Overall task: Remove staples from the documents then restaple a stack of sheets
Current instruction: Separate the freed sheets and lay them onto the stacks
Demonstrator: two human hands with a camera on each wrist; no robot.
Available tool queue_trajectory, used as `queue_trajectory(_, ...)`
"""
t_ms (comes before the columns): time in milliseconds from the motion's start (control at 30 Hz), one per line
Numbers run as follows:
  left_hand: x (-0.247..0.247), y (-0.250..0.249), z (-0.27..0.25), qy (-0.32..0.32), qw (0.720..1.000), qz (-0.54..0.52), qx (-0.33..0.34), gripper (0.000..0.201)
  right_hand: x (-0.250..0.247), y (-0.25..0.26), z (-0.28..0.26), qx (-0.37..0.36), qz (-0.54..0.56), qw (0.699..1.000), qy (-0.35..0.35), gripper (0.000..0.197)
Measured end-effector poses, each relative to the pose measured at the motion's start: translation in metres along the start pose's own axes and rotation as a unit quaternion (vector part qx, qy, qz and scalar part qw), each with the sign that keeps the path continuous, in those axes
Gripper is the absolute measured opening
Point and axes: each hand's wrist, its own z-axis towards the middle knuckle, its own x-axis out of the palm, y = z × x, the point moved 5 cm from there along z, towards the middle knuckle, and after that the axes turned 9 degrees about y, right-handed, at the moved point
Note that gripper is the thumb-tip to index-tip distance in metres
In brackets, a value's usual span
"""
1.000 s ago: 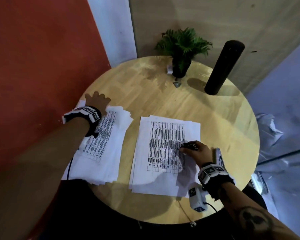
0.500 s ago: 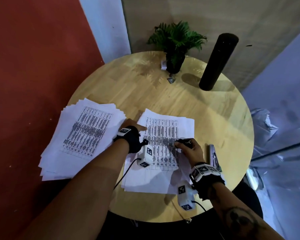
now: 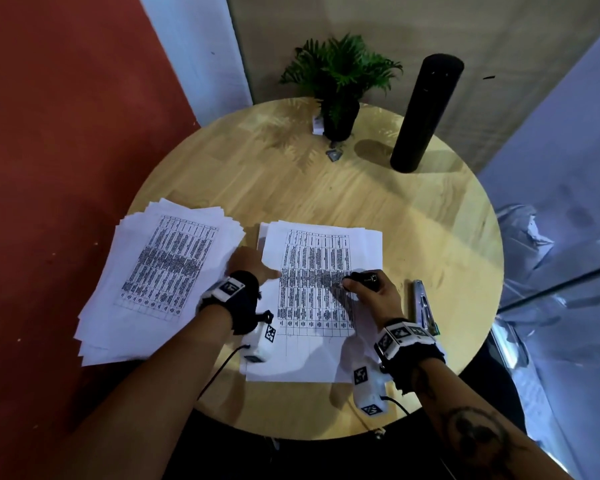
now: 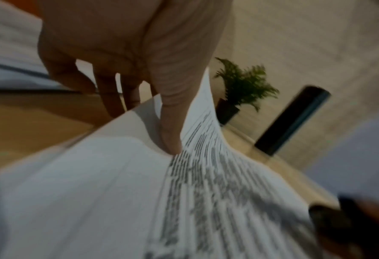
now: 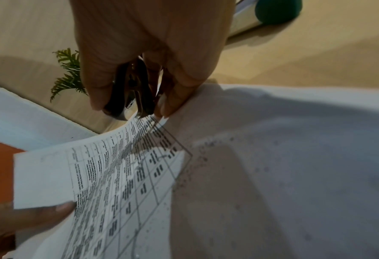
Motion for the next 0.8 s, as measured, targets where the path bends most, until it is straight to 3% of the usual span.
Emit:
queue_trajectory(67, 0.002, 0.001, -0.009, -0.064, 0.997, 0.013, 0.028, 0.103, 0.001, 0.001, 0.0, 0.008, 0.001, 1.0, 0.008, 0.023)
queue_trajectory(100, 0.002, 0.001, -0.014, -0.09, 0.994, 0.004, 0.055, 0.103, 0.0, 0.001, 0.001, 0.015, 0.012, 1.0, 0.009, 0.023)
queue_trajectory(200, 0.002, 0.004, -0.019, -0.129, 0.98, -0.058, 0.138, 0.082, -0.007, 0.009, -0.004, 0.005, 0.056, 0.998, -0.009, 0.023)
queue_trajectory(333, -0.005, 0.015, -0.024, -0.179, 0.972, -0.068, 0.139, 0.066, -0.022, 0.025, -0.012, -0.04, 0.047, 0.998, -0.016, 0.024)
queue_trajectory(400, -0.01, 0.015, -0.035, -0.216, 0.952, -0.145, 0.158, 0.067, -0.025, 0.036, -0.015, -0.055, 0.045, 0.997, 0.001, 0.025)
queue_trajectory(467, -0.017, 0.012, -0.047, -0.225, 0.923, -0.239, 0.202, 0.072, -0.026, 0.052, -0.019, -0.075, 0.037, 0.996, 0.016, 0.028)
queue_trajectory(600, -0.027, 0.015, -0.058, -0.197, 0.898, -0.308, 0.245, 0.045, -0.023, 0.091, -0.024, -0.122, 0.05, 0.989, 0.062, 0.034)
queue_trajectory(667, -0.037, 0.017, -0.067, -0.182, 0.879, -0.356, 0.26, 0.044, -0.015, 0.116, -0.028, -0.137, 0.046, 0.983, 0.112, 0.036)
queue_trajectory(767, -0.061, 0.005, -0.089, -0.149, 0.858, -0.396, 0.29, 0.014, -0.004, 0.145, -0.032, -0.121, 0.072, 0.973, 0.184, 0.069)
queue_trajectory(800, -0.071, -0.001, -0.099, -0.143, 0.85, -0.403, 0.307, 0.016, 0.0, 0.155, -0.035, -0.121, 0.081, 0.968, 0.205, 0.072)
